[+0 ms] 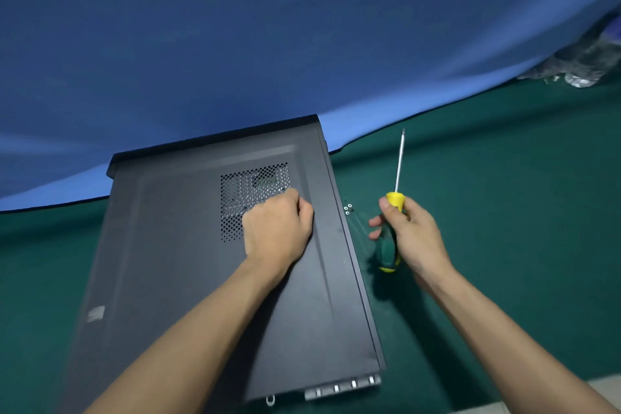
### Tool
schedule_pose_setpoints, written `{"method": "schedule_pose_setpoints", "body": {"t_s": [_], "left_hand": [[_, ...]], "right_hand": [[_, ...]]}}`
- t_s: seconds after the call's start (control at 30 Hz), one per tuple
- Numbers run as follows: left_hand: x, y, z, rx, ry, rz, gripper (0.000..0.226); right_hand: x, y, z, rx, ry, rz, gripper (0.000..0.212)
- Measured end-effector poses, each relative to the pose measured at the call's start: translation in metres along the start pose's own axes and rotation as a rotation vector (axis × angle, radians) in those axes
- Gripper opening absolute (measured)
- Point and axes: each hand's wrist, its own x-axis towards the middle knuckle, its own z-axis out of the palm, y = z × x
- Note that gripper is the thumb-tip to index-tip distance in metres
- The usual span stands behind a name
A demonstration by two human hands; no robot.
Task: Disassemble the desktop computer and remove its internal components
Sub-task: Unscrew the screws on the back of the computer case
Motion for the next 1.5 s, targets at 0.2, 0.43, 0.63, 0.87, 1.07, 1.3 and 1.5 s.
{"method": "schedule_pose_setpoints", "body": {"t_s": [0.2, 0.43, 0.63, 0.87, 1.07, 1.3, 1.5], "left_hand": [[-0.023, -0.011, -0.020, -0.401, -0.127, -0.191, 0.020], [-0.092, -0.059, -0.086, -1.123, -0.280, -0.472, 0.027], [-0.175, -0.118, -0.127, -1.394, -0.314, -0.622, 0.026], [-0.242, -0.178, -0.139, -1.633, -0.344, -0.739, 0.042], [-0.277, -0.210, -0.117, -1.413, -0.384, -0.745, 0.029], [-0.291, -0.226, -0.073, -1.268, -0.497, -0.824, 0.014], [-0.286, -0.233, -0.049, -1.146, -0.508, -0.864, 0.017]], "right_hand": [[-0.100, -0.024, 0.014, 0.040, -0.133, -0.075, 0.023], [-0.196, -0.011, 0.060, 0.086, -0.260, 0.018, 0.027], [-0.269, 0.026, 0.110, 0.014, -0.378, -0.021, 0.022], [-0.326, 0.088, 0.159, -0.099, -0.464, 0.051, 0.028], [-0.347, 0.139, 0.184, -0.055, -0.464, 0.200, 0.027], [-0.339, 0.193, 0.194, -0.040, -0.417, 0.345, 0.029], [-0.330, 0.221, 0.211, 0.001, -0.371, 0.438, 0.030]]}}
